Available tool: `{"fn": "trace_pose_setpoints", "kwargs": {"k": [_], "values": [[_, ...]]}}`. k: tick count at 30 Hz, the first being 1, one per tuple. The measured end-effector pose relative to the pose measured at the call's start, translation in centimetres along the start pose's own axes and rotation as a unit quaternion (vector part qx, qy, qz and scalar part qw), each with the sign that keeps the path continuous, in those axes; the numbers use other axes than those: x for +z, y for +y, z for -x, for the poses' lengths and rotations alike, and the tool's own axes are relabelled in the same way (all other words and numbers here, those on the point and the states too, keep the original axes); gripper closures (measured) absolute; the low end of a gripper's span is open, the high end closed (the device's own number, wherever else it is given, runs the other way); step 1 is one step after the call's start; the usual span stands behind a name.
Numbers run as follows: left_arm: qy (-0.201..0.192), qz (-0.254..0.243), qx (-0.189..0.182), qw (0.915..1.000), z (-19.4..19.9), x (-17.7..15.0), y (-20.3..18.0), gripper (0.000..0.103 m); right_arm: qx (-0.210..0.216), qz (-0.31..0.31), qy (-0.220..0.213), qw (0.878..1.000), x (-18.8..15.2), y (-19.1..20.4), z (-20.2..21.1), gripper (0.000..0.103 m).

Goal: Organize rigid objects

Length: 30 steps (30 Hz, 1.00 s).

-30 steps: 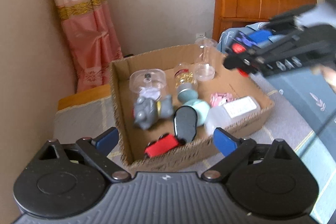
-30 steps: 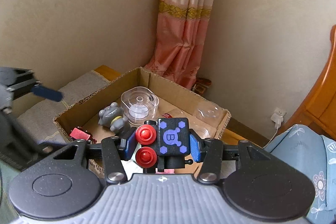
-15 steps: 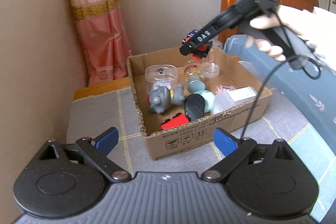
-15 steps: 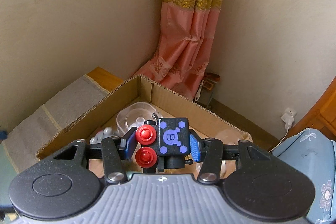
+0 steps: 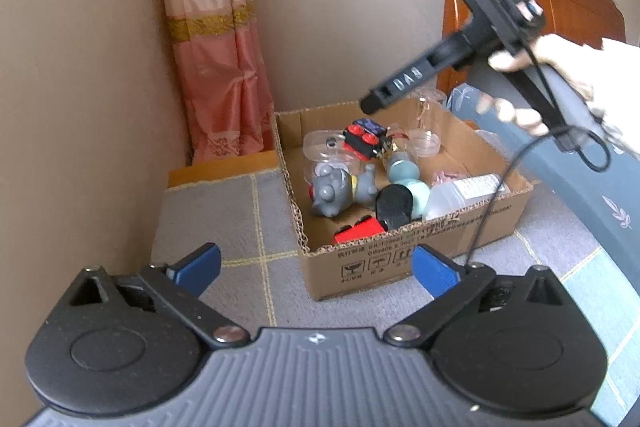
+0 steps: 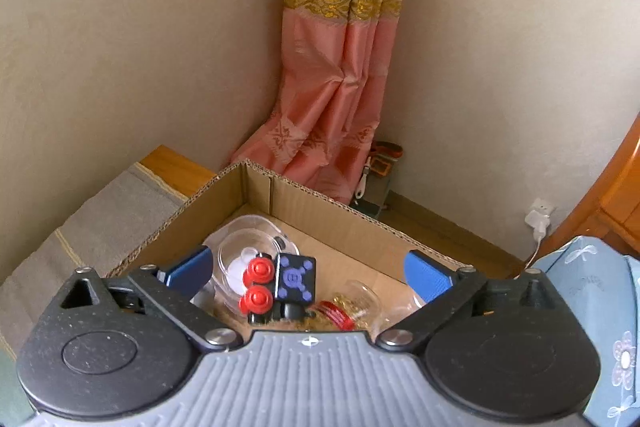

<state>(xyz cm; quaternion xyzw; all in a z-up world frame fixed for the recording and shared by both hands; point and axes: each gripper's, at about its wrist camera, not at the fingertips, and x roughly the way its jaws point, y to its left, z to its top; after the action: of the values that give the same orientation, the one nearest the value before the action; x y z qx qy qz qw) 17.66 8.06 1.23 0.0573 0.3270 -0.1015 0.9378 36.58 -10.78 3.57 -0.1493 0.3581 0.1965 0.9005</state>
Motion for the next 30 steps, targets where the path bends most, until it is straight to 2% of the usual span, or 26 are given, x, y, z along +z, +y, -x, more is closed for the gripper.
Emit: {"fn": "trace_pose_setpoints", "kwargs": {"k": [6, 10, 15, 24, 27, 30], "values": [[-0.011, 0.006, 0.014, 0.9998, 0.9, 0.1, -0.5, 0.001, -0.009, -0.004, 0.008, 1.0, -1.8, 0.4, 2.4, 0.0], [-0.02, 0.002, 0.053, 0.9984, 1.7, -0.5, -1.2, 0.001, -0.002, -0.031, 0.015, 0.999, -3.8, 1.2, 5.0, 0.0], [-0.007, 0.011, 0.08, 0.9967, 2.4, -1.4, -2.3, 0.001, -0.038, -0.048, 0.025, 0.998, -7.5, 3.7, 9.0, 0.0], [0.035, 0.064, 0.062, 0.9954, 4.3, -3.6, -4.9, 0.001, -0.072, -0.126, 0.012, 0.989, -15.7, 7.2, 16.6, 0.0], [0.036, 0.065, 0.061, 0.9954, 5.2, -3.9, -5.8, 0.001, -0.078, -0.161, 0.012, 0.984, -17.4, 7.6, 18.2, 0.0], [0.033, 0.068, 0.062, 0.9952, 6.0, -3.9, -6.5, 0.001, -0.102, -0.179, 0.008, 0.979, -18.5, 8.0, 19.6, 0.0]]}}
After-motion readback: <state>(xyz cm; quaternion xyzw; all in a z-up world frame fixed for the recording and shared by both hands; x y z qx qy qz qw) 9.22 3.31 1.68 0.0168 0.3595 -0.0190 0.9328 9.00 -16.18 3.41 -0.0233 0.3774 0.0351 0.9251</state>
